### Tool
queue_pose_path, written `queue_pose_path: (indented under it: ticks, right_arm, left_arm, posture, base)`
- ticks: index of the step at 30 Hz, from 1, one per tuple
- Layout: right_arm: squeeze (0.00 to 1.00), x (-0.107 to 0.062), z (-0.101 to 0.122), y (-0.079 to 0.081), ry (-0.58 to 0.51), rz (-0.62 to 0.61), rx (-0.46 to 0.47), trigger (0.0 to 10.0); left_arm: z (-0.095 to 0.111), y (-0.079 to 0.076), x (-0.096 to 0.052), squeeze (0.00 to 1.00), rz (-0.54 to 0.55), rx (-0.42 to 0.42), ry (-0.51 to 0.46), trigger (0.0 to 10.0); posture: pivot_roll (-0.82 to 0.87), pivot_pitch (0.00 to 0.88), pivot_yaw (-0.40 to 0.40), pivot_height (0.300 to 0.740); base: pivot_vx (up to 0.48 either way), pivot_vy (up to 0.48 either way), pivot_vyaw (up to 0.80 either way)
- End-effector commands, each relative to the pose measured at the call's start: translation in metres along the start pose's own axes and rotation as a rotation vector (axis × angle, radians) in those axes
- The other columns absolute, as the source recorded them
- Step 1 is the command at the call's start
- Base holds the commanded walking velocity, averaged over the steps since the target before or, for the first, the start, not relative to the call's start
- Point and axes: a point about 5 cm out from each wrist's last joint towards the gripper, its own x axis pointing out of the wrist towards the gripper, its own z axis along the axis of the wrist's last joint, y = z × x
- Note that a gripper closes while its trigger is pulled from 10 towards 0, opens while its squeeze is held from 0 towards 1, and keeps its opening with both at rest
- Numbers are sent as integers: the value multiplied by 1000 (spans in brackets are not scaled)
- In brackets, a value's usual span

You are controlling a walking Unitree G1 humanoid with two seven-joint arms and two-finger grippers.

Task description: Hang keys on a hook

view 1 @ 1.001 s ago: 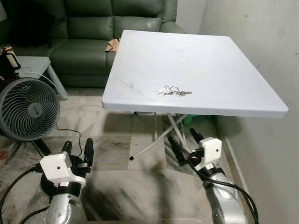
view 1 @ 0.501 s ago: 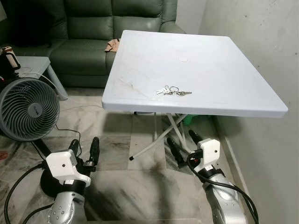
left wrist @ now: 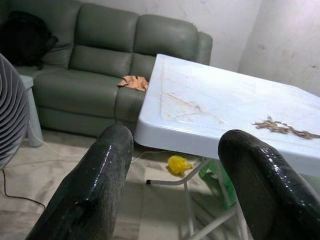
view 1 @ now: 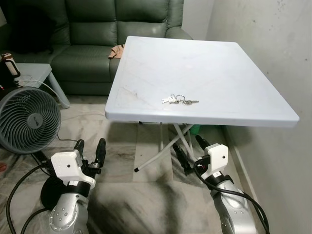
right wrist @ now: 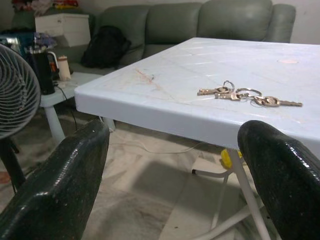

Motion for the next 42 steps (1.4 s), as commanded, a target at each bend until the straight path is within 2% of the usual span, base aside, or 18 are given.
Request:
queue_pose_path:
  ticks: [1,23,27,33,42]
  right_arm:
    - [0,4,6,0,-17,6,-11,10000]
    - [0,5,6,2,-14,19,-14,10000]
    - [0,6,6,3,-11,34,-28,10000]
    - [0,10,8,0,-6,65,-62,10000]
    - [0,20,13,-13,38,168,-215,10000]
  left_arm:
    - [0,0,2,0,-15,16,8,10000]
    - [-1,-2,5,0,-29,20,13,10000]
    - [-4,-6,5,0,-21,42,26,10000]
    - [-6,-10,6,0,-52,67,28,10000]
    - [-10,-18,4,0,-106,80,50,10000]
  posture:
    - [-56,21,-17,740]
    - [-56,20,-16,740]
    - [-55,19,-21,740]
    - [-55,18,-22,740]
    - [-52,20,-24,740]
  base:
    - [469,0,0]
    - [468,0,0]
    - [0,0,0]
    - [0,0,0]
    - [0,0,0]
